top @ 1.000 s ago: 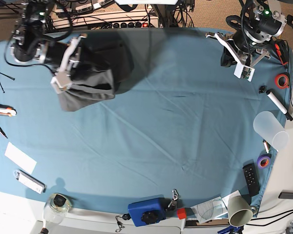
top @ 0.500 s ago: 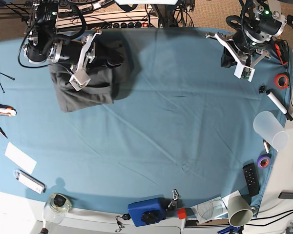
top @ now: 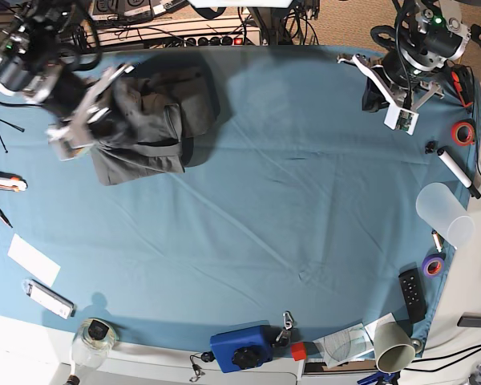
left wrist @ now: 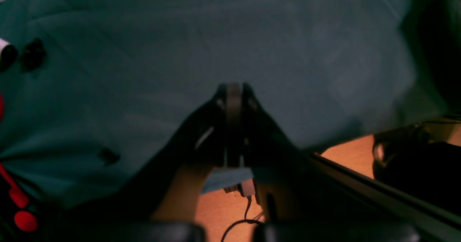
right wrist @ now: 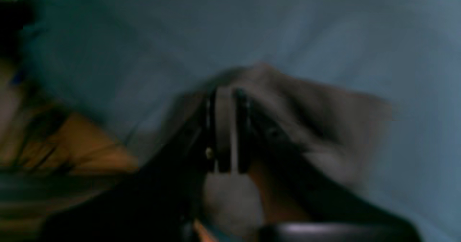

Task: Fold the T-shirt properly
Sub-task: 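Press and adjust the folded stack with the right gripper, then release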

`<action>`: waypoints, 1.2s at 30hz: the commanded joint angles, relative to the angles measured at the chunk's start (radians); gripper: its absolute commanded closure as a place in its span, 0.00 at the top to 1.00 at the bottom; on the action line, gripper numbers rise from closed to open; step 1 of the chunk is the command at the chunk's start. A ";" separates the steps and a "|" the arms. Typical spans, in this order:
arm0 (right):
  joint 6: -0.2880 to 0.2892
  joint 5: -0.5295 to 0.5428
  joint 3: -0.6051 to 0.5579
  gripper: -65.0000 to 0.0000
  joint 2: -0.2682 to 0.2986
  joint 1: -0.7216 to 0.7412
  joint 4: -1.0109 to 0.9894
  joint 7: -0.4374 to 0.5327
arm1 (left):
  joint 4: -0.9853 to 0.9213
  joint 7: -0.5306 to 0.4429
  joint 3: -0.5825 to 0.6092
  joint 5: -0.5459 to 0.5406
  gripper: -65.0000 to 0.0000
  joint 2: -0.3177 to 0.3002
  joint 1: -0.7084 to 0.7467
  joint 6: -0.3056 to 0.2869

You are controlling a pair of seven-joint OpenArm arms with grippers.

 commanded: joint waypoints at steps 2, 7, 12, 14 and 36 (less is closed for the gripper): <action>0.001 -0.021 0.064 0.02 0.009 0.004 0.015 0.039 | 0.018 -0.019 -0.002 -0.029 0.00 -0.005 0.003 -0.003; 0.001 -0.090 0.088 0.02 0.009 0.005 -0.050 0.105 | 0.018 -0.018 -0.002 -0.040 0.00 -0.005 0.003 -0.003; 0.001 -0.097 -0.002 0.02 0.010 0.040 -0.251 0.033 | 0.018 -0.018 -0.002 -0.040 0.00 -0.005 0.002 -0.004; 0.001 -0.097 -0.064 0.02 0.009 0.049 -0.321 -0.033 | 0.018 -0.019 -0.002 -0.040 0.00 -0.005 0.002 -0.004; 0.001 -0.306 -0.200 0.02 0.014 -0.137 -0.324 -0.033 | 0.018 -0.034 -0.002 -0.039 0.00 -0.005 -0.003 -0.004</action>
